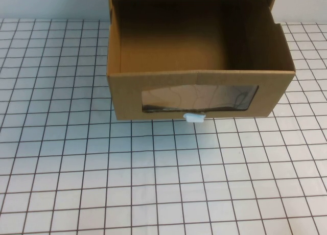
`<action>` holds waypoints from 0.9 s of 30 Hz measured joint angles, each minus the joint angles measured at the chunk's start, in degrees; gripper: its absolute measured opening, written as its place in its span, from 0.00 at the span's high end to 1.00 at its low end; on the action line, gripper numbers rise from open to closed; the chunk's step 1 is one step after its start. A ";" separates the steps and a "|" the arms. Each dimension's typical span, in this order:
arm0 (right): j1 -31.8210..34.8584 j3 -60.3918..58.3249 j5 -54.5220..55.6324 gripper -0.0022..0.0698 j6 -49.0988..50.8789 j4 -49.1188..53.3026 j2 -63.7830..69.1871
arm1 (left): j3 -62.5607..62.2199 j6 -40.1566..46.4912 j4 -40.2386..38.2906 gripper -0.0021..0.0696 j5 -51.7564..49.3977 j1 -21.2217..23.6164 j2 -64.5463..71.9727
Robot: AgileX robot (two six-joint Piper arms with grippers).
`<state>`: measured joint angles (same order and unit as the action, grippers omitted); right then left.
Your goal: Close the shoe box
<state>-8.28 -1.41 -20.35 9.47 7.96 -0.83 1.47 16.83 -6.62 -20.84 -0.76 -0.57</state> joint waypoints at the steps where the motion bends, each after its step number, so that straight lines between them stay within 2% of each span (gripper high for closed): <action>1: 0.00 0.00 0.00 0.99 0.00 0.00 0.00 | 0.00 0.00 0.00 0.98 0.00 0.00 0.00; 9: 0.00 -0.12 1.02 0.99 0.00 0.00 0.00 | 0.00 0.00 -0.12 0.98 0.70 0.00 0.00; 13: 0.00 -0.12 7.11 0.99 0.00 0.00 0.00 | 0.00 0.00 -0.22 0.98 4.78 0.00 0.00; 17: 0.00 -0.12 21.34 0.99 0.00 0.00 0.00 | 0.00 0.00 -2.50 0.98 13.12 0.00 0.00; 22: 0.00 -0.12 42.13 0.99 0.00 0.79 0.00 | 0.04 -3.88 -7.18 0.98 31.63 0.00 0.00; 27: 0.00 -0.12 59.62 0.99 0.00 1.09 0.00 | 0.04 -5.15 -8.22 0.98 43.79 0.00 0.00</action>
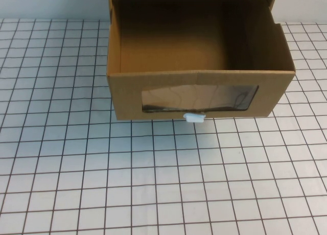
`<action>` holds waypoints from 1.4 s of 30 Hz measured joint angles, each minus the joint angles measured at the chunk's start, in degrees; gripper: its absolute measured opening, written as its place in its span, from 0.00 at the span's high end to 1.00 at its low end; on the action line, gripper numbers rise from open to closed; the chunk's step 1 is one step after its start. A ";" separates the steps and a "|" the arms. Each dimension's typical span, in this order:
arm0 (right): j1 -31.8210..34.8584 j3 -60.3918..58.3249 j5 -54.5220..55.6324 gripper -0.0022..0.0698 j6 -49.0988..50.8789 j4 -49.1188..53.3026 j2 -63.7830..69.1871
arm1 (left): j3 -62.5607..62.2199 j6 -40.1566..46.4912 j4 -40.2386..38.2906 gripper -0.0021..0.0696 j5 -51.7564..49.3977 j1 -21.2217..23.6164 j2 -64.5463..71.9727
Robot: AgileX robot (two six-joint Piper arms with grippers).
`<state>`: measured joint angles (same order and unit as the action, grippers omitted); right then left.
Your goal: Close the shoe box
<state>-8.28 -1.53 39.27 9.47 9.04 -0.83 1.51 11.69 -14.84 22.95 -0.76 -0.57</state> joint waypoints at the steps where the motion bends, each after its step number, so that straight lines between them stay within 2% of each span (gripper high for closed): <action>1: 0.00 0.00 1.94 0.99 0.00 0.09 0.00 | 0.00 0.00 -0.14 0.98 1.08 0.00 0.00; 8: 0.00 0.00 16.43 0.99 0.00 0.35 0.00 | 0.00 -1.06 -0.31 0.98 5.43 0.00 -0.13; 12: 0.00 0.00 26.95 0.99 0.00 -1.88 0.00 | 0.00 -9.74 -0.40 0.98 16.90 0.00 -0.13; 16: 0.00 1.85 28.15 0.99 0.00 -5.52 -0.13 | -0.46 -19.03 -0.54 0.98 30.10 0.00 -0.17; 19: 0.00 9.17 27.43 0.99 0.00 -8.58 -0.13 | -4.72 -21.44 -0.57 0.98 31.41 0.00 -0.27; 25: 0.00 30.31 6.53 0.99 -0.45 -19.25 -0.10 | -22.66 -21.79 -0.57 0.98 20.94 0.00 0.09; 31: 0.09 45.19 -1.29 0.99 -4.39 -24.03 7.89 | -40.73 -17.07 -0.30 0.98 8.46 0.00 9.29; 36: 0.09 50.71 -7.22 0.99 -8.10 -24.53 19.00 | -49.45 -14.86 0.06 0.98 -3.06 0.00 22.11; 42: 0.09 50.60 -19.80 0.99 -8.63 -25.38 28.51 | -50.30 -14.61 0.32 0.98 -11.21 0.00 36.46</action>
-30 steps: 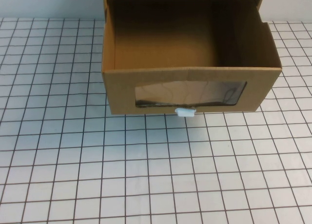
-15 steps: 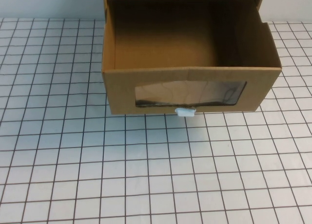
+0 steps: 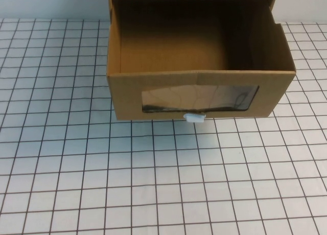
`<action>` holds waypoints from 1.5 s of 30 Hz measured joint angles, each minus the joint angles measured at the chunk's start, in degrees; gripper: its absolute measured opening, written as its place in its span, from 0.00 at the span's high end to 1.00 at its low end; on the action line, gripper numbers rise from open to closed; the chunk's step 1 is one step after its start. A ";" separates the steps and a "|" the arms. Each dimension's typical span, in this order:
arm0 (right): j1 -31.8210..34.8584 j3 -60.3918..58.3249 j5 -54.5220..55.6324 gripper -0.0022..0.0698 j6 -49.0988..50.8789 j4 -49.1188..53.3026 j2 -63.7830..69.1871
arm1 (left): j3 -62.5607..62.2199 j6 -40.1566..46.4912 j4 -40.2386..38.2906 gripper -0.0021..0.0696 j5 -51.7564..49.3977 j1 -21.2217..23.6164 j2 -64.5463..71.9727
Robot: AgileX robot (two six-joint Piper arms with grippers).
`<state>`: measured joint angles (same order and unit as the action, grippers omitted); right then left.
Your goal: Close the shoe box
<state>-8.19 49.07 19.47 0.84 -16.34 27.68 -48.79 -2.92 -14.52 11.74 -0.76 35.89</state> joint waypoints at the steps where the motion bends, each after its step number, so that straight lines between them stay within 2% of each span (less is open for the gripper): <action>1: 0.00 -0.23 -2.12 0.99 0.00 0.00 0.92 | 0.00 0.00 0.00 0.98 -0.56 0.00 1.95; 6: 0.00 -0.35 -8.76 0.99 -0.04 0.00 2.58 | 0.00 -6.37 0.00 0.98 -4.16 0.00 7.92; 10: 0.00 -0.35 -19.93 0.99 -2.17 0.10 4.07 | -0.79 -8.75 2.86 0.98 -10.15 0.00 10.60; 13: 0.00 -0.35 -30.47 0.99 -5.96 0.22 7.68 | -5.53 -8.31 5.92 0.98 -19.68 0.00 13.51; 16: 0.00 1.40 -41.98 0.99 -10.12 0.07 12.92 | -12.96 -2.45 6.04 0.98 -29.78 0.00 17.20; 18: 0.00 3.88 -49.64 0.99 -13.98 -1.09 16.90 | -18.28 4.27 2.77 0.98 -35.16 0.00 19.98; 21: -1.26 8.06 -56.66 0.99 -22.41 -4.72 23.08 | -26.48 17.71 -7.38 0.98 -42.49 0.00 25.29; 26: -7.24 11.95 -59.87 0.99 -45.19 -15.00 28.11 | -36.65 38.20 -27.72 0.98 -52.61 0.00 35.46; 29: -11.97 12.27 -60.76 0.99 -60.43 -21.94 29.58 | -41.71 44.61 -38.77 0.98 -57.81 0.00 42.31; 32: -14.96 12.27 -61.34 0.99 -68.64 -28.30 31.24 | -46.74 47.17 -47.22 0.98 -62.99 0.00 49.53; 37: -16.13 12.27 -61.34 0.99 -72.15 -35.99 34.45 | -54.54 48.09 -51.35 0.98 -66.83 -1.48 60.40; 45: -16.13 12.27 -61.61 0.99 -75.42 -37.44 37.45 | -64.25 48.22 -48.20 0.98 -65.62 -11.03 72.19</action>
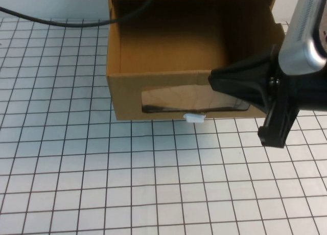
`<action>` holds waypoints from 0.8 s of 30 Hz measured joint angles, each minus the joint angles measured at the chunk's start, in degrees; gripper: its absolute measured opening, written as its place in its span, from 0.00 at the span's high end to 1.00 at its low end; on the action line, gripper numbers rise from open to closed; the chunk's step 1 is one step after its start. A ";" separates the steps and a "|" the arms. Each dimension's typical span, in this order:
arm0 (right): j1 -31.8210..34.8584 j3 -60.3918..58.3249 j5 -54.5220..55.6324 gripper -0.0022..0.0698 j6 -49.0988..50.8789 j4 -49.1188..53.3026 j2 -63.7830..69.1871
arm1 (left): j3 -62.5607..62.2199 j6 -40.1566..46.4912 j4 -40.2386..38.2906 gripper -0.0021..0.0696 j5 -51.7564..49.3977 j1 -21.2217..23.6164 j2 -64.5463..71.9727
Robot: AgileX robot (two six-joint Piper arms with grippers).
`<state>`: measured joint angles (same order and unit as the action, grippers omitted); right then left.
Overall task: Close the shoe box
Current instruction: Press the shoe box with left arm, then close the shoe box with your right arm
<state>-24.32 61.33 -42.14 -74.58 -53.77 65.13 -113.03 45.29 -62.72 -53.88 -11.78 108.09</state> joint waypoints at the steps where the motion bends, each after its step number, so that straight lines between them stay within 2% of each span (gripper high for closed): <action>1: 0.00 0.00 -0.78 0.99 -1.99 -0.14 0.03 | -1.04 0.00 0.72 0.98 0.16 -1.22 1.25; 7: 0.00 0.00 -8.85 0.99 -19.12 -0.14 1.02 | -5.16 -2.03 3.38 0.98 2.11 -6.01 7.21; 14: -0.09 0.09 -9.45 0.99 -35.26 3.98 4.57 | -6.05 -9.07 3.62 0.98 3.55 -6.59 9.78; 20: -0.53 0.09 -6.27 0.99 -43.52 5.25 8.70 | -6.40 -10.78 3.84 0.98 2.93 -6.59 9.78; 24: -3.83 0.22 -2.77 0.99 -44.35 11.36 12.10 | -6.51 -11.15 3.84 0.98 2.19 -6.49 9.78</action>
<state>-28.15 61.55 -44.92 -118.93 -42.41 77.24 -119.54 34.14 -58.88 -51.69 -18.27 117.86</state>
